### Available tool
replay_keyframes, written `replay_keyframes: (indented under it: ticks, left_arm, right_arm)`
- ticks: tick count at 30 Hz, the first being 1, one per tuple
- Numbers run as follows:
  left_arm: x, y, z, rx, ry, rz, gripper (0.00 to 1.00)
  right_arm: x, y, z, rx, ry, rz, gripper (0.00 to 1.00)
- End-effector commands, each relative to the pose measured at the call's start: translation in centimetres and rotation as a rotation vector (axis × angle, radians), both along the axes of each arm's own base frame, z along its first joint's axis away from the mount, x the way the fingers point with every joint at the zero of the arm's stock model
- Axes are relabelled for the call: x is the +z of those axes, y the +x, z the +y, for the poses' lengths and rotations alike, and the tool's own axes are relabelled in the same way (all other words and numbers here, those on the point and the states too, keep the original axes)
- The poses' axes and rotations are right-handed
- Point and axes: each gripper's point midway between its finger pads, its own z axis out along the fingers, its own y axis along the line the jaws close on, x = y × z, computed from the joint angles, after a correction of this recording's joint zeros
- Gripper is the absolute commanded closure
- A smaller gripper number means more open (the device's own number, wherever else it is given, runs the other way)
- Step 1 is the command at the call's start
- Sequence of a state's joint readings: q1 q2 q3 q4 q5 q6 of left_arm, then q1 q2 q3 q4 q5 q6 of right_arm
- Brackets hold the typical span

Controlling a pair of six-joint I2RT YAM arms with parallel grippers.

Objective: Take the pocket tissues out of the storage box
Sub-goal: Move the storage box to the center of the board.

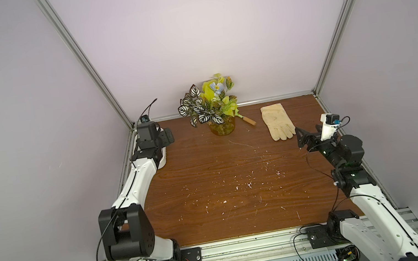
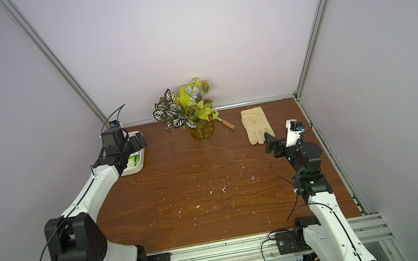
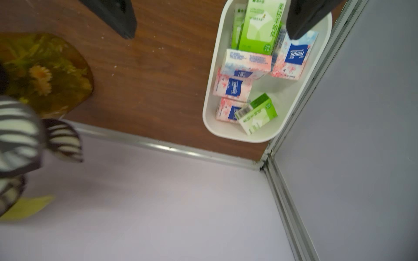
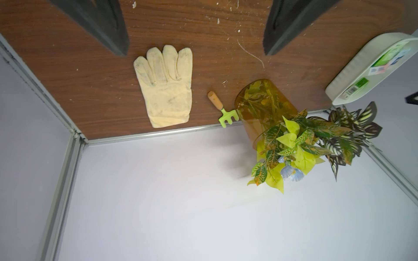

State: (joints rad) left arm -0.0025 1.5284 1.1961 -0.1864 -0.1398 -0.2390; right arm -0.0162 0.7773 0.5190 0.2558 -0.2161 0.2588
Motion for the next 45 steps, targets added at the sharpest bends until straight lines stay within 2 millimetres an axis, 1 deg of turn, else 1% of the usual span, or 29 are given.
replay_keyframes:
  ticks: [1, 5, 9, 12, 18, 24, 30, 33, 39, 45]
  left_arm:
    - [-3.1, -1.3, 0.6, -0.010, 0.015, 0.210, 0.05]
    - [-5.6, -1.2, 0.5, -0.038, 0.034, 0.317, 0.12]
    - [-8.1, -1.5, 0.9, -0.031, 0.057, 0.402, 0.23]
    - [-9.1, -1.5, 1.2, -0.019, 0.071, 0.434, 0.32]
    - [-10.9, -0.8, 1.2, -0.031, 0.069, 0.473, 0.45]
    - [-12.2, -0.1, 0.8, -0.049, 0.046, 0.496, 0.56]
    - [-13.4, 0.0, 0.8, -0.047, 0.044, 0.520, 0.64]
    - [-13.9, -0.3, 0.7, -0.050, 0.037, 0.536, 0.70]
    - [-14.2, -1.0, 0.7, -0.039, 0.033, 0.546, 0.87]
    - [-14.4, -1.8, 0.2, -0.044, 0.004, 0.552, 0.96]
  right_arm:
    - [0.2, -0.1, 1.3, 0.068, 0.039, 0.053, 0.01]
    - [0.4, 0.0, 1.3, 0.066, 0.049, 0.037, 0.01]
    - [0.3, -0.1, 1.3, 0.064, 0.056, 0.034, 0.01]
    - [0.2, 0.0, 1.2, 0.057, 0.058, 0.034, 0.01]
    - [0.2, 0.0, 1.2, 0.055, 0.066, 0.032, 0.01]
    - [0.2, -0.1, 1.2, 0.053, 0.077, 0.029, 0.01]
    - [0.4, 0.0, 1.2, 0.052, 0.082, 0.021, 0.01]
    - [0.4, 0.0, 1.2, 0.052, 0.083, 0.021, 0.01]
    - [0.5, 0.0, 1.3, 0.057, 0.090, 0.018, 0.01]
    - [0.5, 0.2, 1.5, 0.065, 0.099, 0.015, 0.01]
